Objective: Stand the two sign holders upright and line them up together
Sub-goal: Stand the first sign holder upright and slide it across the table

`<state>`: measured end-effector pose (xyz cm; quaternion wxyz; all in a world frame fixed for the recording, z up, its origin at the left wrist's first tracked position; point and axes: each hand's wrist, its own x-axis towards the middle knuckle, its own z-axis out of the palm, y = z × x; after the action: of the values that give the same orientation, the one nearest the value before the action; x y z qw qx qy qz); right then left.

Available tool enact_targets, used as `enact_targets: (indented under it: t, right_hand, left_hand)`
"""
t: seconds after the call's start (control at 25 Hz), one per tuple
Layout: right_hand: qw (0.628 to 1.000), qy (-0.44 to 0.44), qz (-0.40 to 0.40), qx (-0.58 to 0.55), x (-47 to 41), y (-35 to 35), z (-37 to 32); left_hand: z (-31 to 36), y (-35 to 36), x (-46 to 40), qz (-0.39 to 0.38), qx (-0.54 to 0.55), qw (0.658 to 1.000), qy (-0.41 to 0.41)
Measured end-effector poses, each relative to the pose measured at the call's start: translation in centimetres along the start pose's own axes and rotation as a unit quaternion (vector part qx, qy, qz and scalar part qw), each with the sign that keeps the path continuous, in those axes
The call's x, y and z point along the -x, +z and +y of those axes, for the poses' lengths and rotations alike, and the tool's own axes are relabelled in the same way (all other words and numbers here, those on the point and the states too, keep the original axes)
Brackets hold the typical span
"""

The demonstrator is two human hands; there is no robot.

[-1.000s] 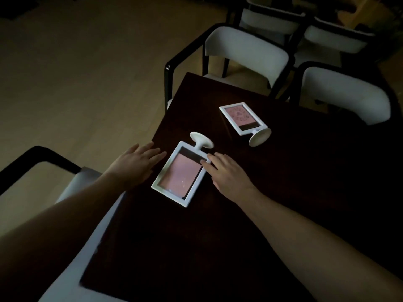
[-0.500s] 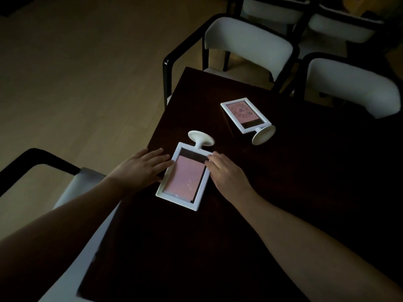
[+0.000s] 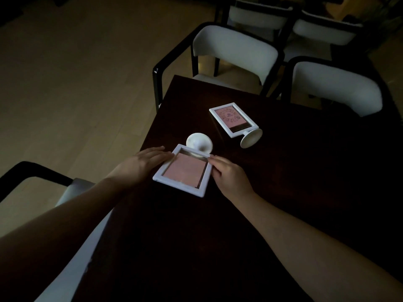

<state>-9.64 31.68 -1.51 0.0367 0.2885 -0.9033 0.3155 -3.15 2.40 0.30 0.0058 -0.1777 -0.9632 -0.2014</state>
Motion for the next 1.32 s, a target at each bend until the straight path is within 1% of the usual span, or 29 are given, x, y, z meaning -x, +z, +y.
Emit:
enact_targets:
  t: [0.12,0.2,0.28,0.4,0.52,0.64,0.88,1.12,1.2,1.32]
  right_hand:
    - [0.998,0.033,0.029,-0.037,-0.2,-0.9,0.0]
    - [0.995,0.055,0.046,-0.063,-0.4,-1.3,0.1]
    - [0.993,0.073,0.047,-0.078,-0.4,-1.7,0.2]
    - [0.99,0.106,0.032,-0.085,-0.5,-2.3,-0.2]
    - [0.988,0.134,0.02,-0.069,-0.3,-2.7,-0.5]
    - [0.983,0.164,0.009,-0.078,0.0,-2.7,-0.4]
    - [0.976,0.202,-0.001,-0.084,0.4,-2.9,-0.4]
    - [0.97,0.224,-0.004,-0.093,0.7,-2.8,-0.8]
    - [0.972,0.217,-0.01,-0.087,0.8,-2.6,-0.8]
    - [0.974,0.21,-0.011,-0.089,1.2,-2.5,-0.8]
  left_hand:
    - [0.5,-0.3,-0.7,0.013,0.023,1.0,-0.004]
    - [1.2,-0.7,-1.3,0.038,0.028,0.999,0.004]
    - [2.1,-1.1,-1.9,0.067,0.031,0.997,0.01]
    - [2.9,-1.3,-2.8,0.085,0.017,0.996,0.015]
    - [3.4,-1.2,-3.7,0.087,0.014,0.996,-0.004]
    - [3.9,-0.9,-4.2,0.091,0.028,0.995,-0.017]
    - [4.1,-0.3,-4.9,0.064,0.065,0.994,-0.064]
    - [4.5,-0.3,-5.5,0.057,0.092,0.99,-0.086]
    - [4.5,-0.2,-5.4,0.062,0.101,0.989,-0.091]
    - [5.3,0.0,-4.9,0.072,0.117,0.982,-0.127]
